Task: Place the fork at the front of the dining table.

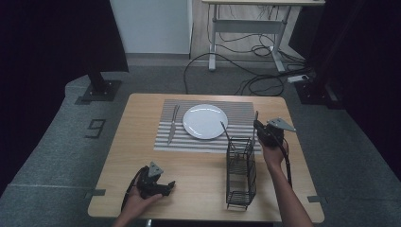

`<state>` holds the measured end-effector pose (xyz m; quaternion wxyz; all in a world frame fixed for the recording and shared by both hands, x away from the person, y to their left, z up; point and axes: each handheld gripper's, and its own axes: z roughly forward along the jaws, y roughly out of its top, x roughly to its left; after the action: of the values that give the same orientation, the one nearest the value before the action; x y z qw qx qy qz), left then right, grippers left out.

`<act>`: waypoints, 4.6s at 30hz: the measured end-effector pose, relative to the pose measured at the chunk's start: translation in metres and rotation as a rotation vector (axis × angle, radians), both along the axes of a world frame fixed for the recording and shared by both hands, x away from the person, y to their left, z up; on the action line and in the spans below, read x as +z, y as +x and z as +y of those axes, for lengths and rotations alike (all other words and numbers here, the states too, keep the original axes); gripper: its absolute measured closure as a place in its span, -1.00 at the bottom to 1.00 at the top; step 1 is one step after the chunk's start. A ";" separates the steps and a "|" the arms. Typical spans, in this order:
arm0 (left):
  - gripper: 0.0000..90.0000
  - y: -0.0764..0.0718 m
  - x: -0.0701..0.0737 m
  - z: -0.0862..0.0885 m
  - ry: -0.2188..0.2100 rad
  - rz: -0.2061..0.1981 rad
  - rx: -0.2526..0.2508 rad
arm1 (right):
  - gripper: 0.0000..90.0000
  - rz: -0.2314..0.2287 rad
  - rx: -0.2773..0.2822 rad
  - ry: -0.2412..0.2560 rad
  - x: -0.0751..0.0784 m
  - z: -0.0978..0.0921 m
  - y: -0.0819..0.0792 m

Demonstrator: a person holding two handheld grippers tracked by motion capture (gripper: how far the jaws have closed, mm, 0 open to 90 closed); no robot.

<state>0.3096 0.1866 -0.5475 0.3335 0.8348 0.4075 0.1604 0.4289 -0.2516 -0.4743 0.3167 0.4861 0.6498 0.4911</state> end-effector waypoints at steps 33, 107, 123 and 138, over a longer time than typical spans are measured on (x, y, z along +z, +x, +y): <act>-0.68 0.000 0.000 0.000 0.000 0.000 0.000 | 0.91 0.010 0.001 -0.028 -0.003 0.002 0.001; -0.68 -0.001 0.000 0.000 0.000 0.000 0.005 | 0.93 0.328 -0.020 -0.096 -0.073 0.013 0.076; -0.68 -0.001 0.000 0.000 0.000 0.000 0.005 | 0.54 0.327 0.018 -0.091 -0.071 0.009 0.073; -0.68 -0.001 0.000 0.000 0.000 0.000 0.005 | 0.54 0.309 0.074 -0.084 -0.051 -0.011 0.033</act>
<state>0.3090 0.1864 -0.5475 0.3331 0.8339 0.4094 0.1614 0.4623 -0.2622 -0.5256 0.2146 0.5179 0.7283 0.3941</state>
